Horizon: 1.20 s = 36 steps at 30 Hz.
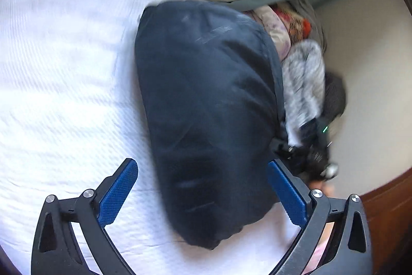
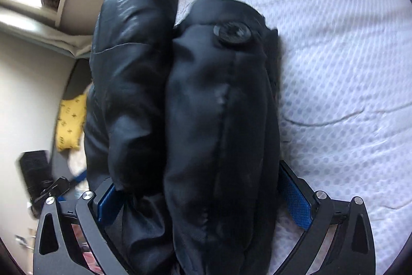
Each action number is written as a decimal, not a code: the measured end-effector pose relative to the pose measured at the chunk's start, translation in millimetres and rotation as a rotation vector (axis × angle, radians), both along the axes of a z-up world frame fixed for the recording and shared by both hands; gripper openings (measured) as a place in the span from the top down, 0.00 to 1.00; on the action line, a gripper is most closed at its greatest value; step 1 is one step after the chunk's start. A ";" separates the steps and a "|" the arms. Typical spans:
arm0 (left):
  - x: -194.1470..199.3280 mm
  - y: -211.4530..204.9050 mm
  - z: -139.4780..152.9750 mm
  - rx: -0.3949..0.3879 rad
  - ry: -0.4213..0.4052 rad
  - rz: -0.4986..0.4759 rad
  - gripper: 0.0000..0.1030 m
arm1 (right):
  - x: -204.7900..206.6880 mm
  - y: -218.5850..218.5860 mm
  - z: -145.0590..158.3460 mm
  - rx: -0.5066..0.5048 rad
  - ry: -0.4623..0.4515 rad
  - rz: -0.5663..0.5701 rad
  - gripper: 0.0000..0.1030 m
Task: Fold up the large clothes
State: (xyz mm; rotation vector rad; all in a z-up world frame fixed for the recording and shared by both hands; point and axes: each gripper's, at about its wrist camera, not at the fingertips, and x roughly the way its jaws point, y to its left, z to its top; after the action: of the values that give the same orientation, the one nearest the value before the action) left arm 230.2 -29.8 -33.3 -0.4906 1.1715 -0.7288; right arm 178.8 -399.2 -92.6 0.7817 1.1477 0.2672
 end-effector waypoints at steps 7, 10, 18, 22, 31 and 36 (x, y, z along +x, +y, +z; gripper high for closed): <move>8.0 -5.9 -41.0 -0.138 0.147 -0.003 0.01 | -3.9 -8.2 -14.8 0.062 -0.009 -0.001 0.00; 6.6 -20.6 -42.6 -0.126 0.120 -0.025 0.00 | -5.5 -7.5 -18.9 0.067 -0.016 0.005 0.00; 3.2 -25.8 -28.5 -0.046 0.011 0.006 0.13 | -2.3 6.0 -22.1 0.124 -0.039 0.018 0.04; 1.1 -25.2 -3.0 0.050 -0.107 0.036 0.17 | -0.8 17.7 -20.2 0.152 -0.060 0.019 0.15; -5.3 25.3 20.8 0.087 -0.159 0.112 0.17 | 8.9 79.2 -3.9 0.192 -0.122 0.092 0.18; -6.1 58.5 5.5 0.087 -0.125 0.169 0.17 | 19.7 118.6 -7.1 0.203 -0.120 0.142 0.18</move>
State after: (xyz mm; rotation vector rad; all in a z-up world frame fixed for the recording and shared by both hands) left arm 224.1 28.7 -27.8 -0.4582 1.0266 -0.5532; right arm 198.5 -280.6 -99.6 0.8511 1.0746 0.5484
